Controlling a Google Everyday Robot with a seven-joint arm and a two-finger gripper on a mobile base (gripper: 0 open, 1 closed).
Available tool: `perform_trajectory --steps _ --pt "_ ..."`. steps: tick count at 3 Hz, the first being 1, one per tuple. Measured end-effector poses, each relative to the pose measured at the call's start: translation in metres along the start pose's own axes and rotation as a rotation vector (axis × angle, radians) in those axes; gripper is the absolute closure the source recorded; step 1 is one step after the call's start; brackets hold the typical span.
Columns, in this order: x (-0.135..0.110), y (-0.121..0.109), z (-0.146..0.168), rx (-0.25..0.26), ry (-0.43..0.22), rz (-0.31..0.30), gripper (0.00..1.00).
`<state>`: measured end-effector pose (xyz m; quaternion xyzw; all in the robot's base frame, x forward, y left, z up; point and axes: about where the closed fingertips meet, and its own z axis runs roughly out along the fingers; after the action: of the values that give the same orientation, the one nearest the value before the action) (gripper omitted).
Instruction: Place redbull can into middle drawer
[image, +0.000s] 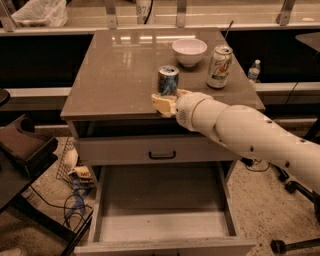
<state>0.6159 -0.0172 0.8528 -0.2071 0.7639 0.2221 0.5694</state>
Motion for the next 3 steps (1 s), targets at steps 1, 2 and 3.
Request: perform_trajectory --steps 1,2,3 --pt "-0.0001 0.0 0.0 0.0 0.0 0.0 1.0" --pt "-0.0002 0.0 0.0 0.0 0.0 0.0 1.0" --pt "-0.0002 0.0 0.0 0.0 0.0 0.0 1.0"
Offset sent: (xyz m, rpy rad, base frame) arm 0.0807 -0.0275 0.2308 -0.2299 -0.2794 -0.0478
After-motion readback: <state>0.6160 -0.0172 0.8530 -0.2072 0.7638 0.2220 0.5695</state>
